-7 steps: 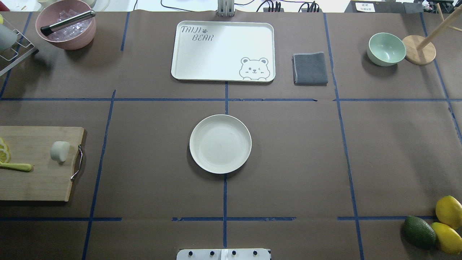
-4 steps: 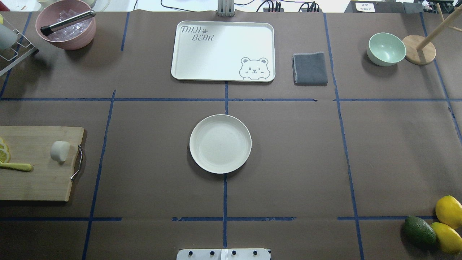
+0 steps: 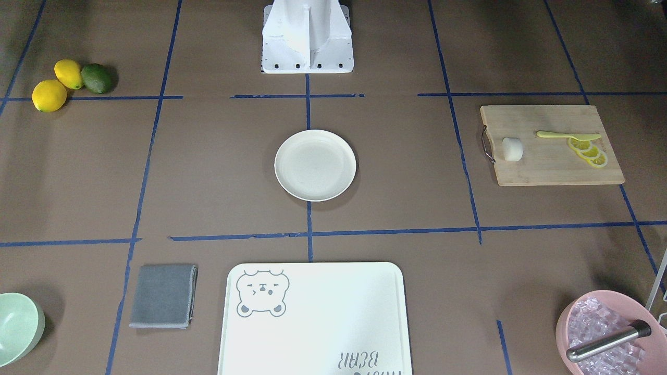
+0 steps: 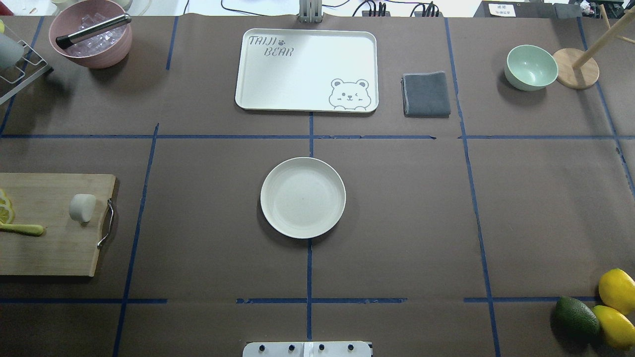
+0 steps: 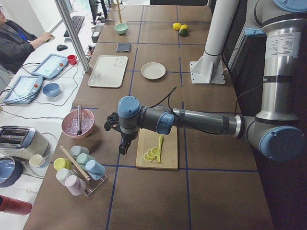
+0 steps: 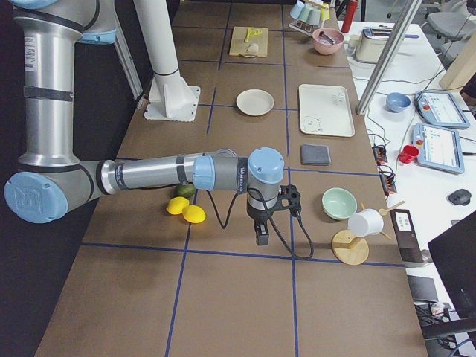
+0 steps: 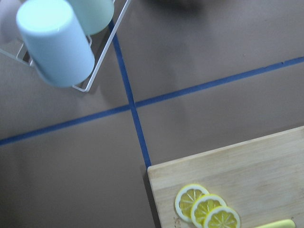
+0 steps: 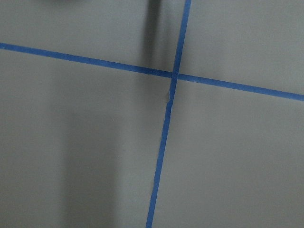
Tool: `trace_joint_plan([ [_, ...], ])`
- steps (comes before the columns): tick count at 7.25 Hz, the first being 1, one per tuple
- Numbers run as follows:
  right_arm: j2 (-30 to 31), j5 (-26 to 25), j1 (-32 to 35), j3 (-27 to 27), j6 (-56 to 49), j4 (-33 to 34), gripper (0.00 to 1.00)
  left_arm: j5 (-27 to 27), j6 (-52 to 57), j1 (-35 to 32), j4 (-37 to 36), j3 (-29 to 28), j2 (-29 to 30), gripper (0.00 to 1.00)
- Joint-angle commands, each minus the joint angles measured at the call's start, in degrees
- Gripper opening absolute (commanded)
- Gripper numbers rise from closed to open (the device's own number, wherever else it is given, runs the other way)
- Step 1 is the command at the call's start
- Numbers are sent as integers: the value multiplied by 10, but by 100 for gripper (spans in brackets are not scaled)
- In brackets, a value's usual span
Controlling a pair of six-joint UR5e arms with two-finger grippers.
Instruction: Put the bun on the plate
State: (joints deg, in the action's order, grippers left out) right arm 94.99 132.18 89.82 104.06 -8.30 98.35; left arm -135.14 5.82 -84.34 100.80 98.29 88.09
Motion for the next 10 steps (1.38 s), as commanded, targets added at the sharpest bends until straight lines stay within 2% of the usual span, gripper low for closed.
trace_joint_plan([
  [1,-1,1,-1,0,8,0,100,6,-128,109,54,8,2,100],
  [2,-1,1,-1,0,13,0,100,7,-237,144,82,15,4,100],
  [3,-1,5,-1,0,13,-1,100,42,-351,186,131,19,2,100],
  [5,-1,16,-1,1,14,-1,100,119,-479,286,185,27,-2,100],
  [6,0,18,-1,0,14,-1,100,148,-508,323,195,27,-2,100],
  [10,0,18,-1,-1,13,-1,100,149,-519,375,200,26,-10,98],
])
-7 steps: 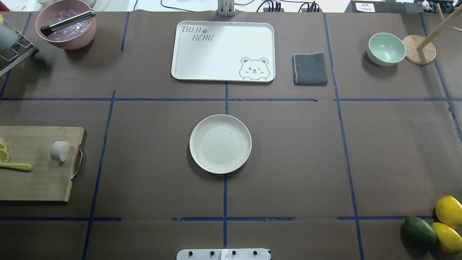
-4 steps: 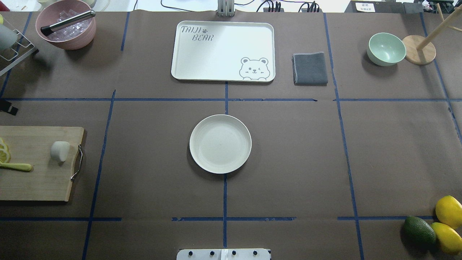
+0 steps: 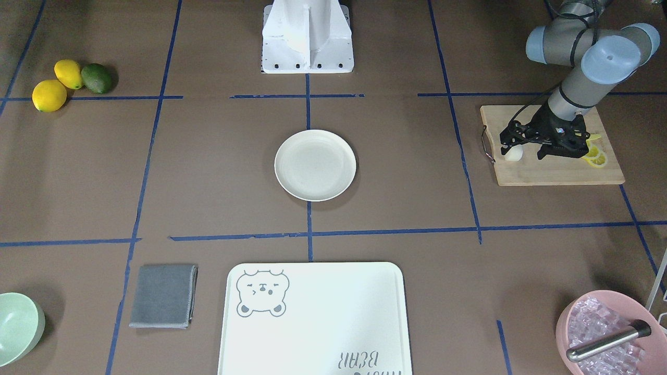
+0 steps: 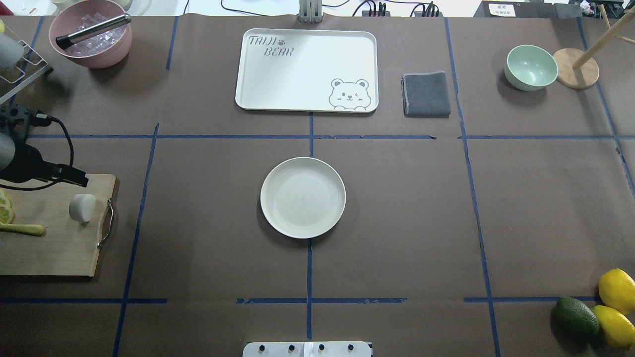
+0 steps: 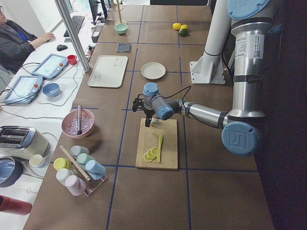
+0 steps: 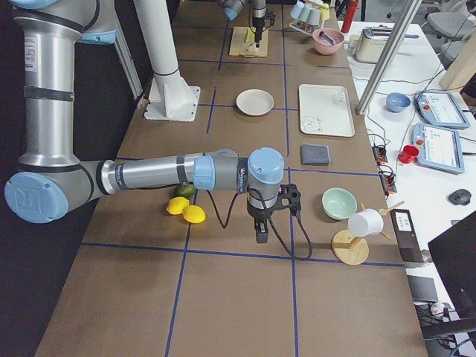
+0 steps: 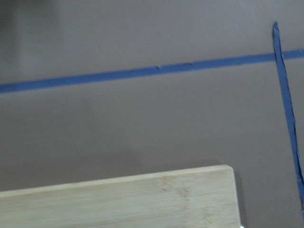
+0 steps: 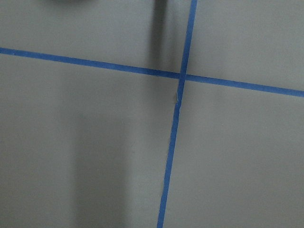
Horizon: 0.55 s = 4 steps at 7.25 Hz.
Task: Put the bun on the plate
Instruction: 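Reach the left gripper to the white bun on the cutting board and grasp it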
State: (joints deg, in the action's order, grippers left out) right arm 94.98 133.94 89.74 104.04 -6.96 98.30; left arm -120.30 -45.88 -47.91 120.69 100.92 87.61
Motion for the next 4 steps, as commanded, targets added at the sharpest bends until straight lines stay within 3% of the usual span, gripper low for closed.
trace_joint_plan([
  [1,0,1,0,-1,0,1,100,2,-3,11,1,0,-7,52],
  [4,0,5,0,-1,0,1,100,2,-3,11,-1,-1,-7,49],
])
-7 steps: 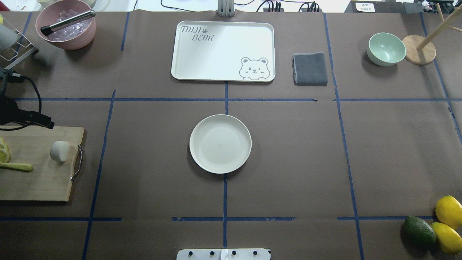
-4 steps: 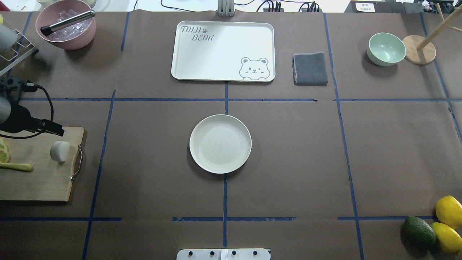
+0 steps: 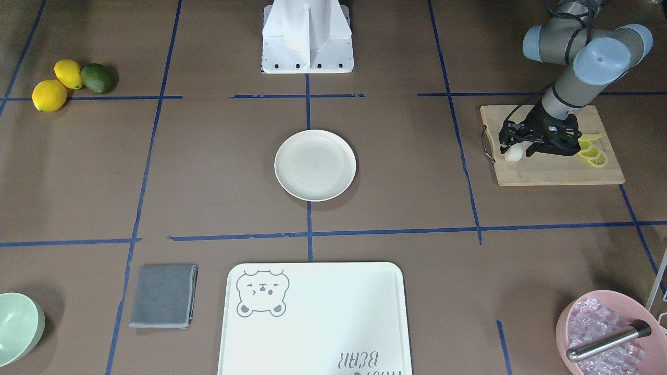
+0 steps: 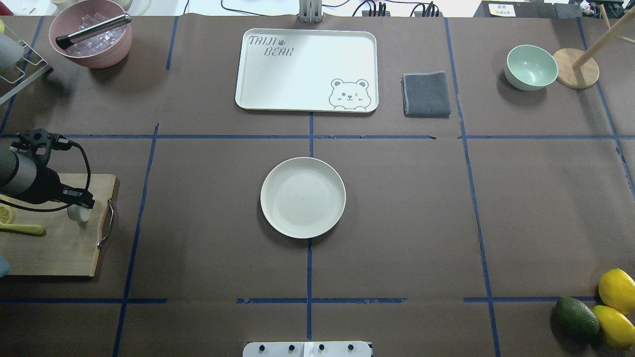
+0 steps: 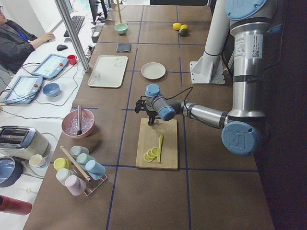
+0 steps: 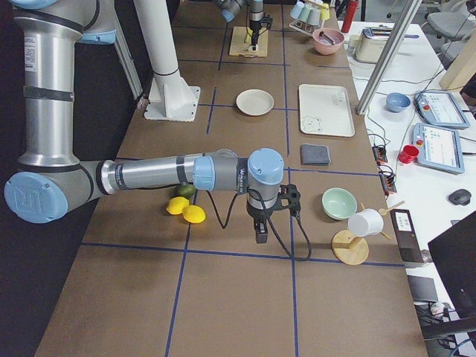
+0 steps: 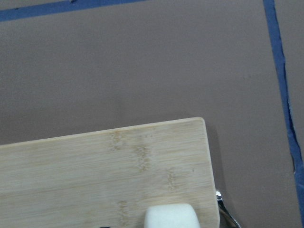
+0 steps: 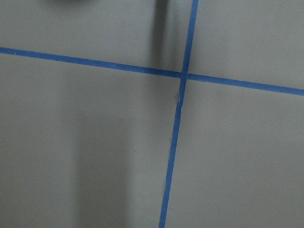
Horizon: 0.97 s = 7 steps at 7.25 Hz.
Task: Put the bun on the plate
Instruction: 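Reach the left gripper to the white bun on the cutting board and grasp it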
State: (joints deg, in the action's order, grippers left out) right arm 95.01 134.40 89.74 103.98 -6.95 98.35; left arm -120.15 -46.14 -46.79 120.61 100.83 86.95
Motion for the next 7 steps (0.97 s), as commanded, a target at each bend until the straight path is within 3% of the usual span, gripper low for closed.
trace_joint_plan([
  [1,0,1,0,0,1,0,100,0,0,0,0,1,0,44],
  [2,0,2,0,1,2,0,100,-2,-1,0,-7,16,2,43],
  [4,0,2,0,1,2,0,100,-3,-2,2,-97,66,39,42],
  [7,0,3,0,1,2,-1,100,1,-96,16,-240,77,202,42],
])
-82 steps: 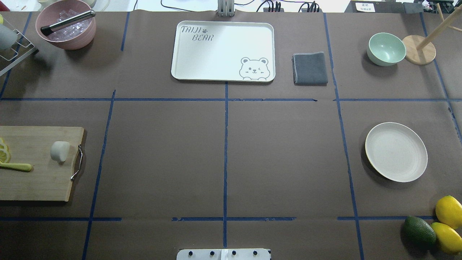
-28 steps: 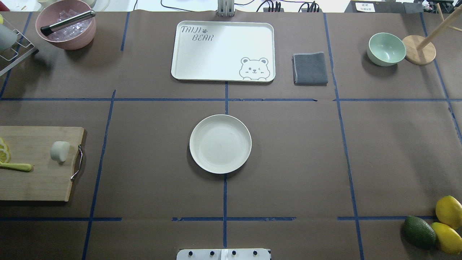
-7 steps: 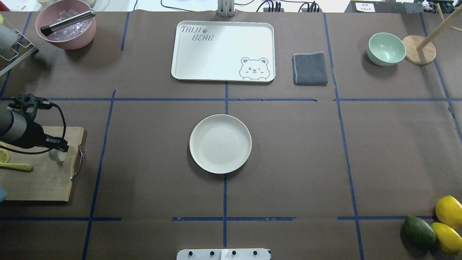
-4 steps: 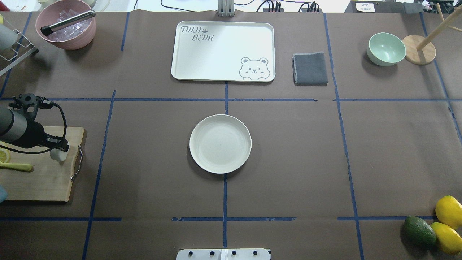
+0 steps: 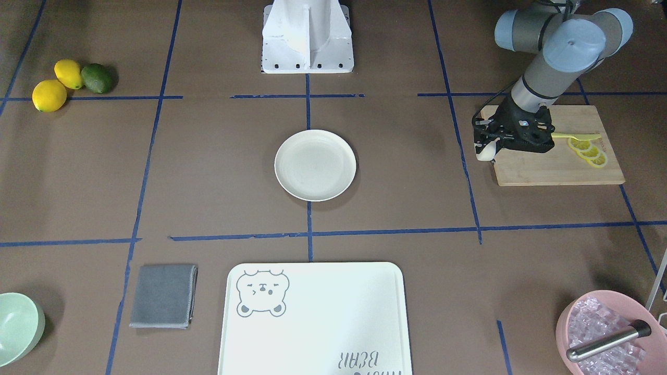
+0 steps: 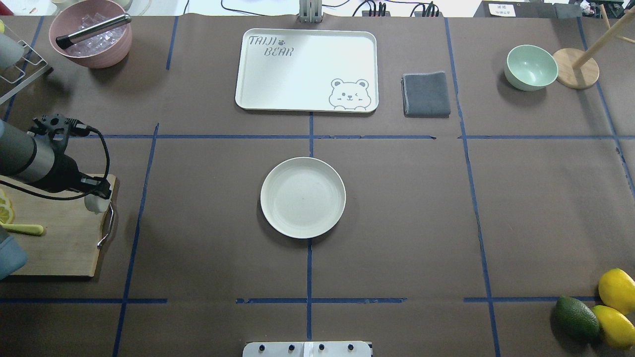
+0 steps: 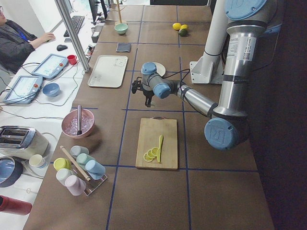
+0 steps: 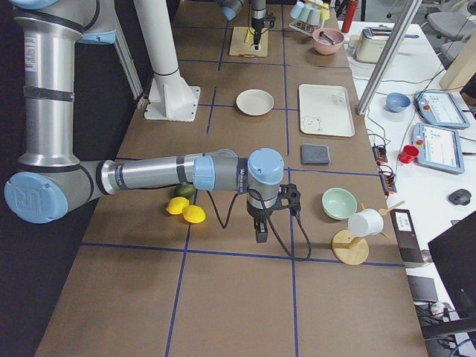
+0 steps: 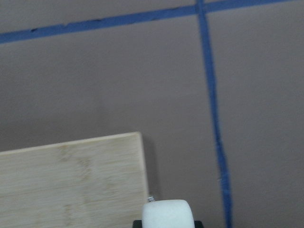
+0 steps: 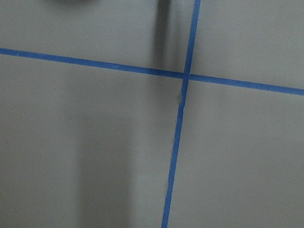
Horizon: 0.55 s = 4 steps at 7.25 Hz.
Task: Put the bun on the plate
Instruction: 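Carry the white bun with the left gripper over the white plate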
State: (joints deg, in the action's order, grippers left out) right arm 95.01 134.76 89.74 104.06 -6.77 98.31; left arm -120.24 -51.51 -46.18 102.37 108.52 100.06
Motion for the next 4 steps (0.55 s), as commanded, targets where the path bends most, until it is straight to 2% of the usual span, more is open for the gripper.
trace_joint_plan([
  [1,-1,0,0,0,0,0,100,41,-107,69,-107,-13,151,42],
  [2,-1,0,0,0,0,0,100,95,-159,111,-131,-61,232,42],
  [4,-1,0,0,-1,1,0,100,105,-226,149,-123,-155,341,42],
])
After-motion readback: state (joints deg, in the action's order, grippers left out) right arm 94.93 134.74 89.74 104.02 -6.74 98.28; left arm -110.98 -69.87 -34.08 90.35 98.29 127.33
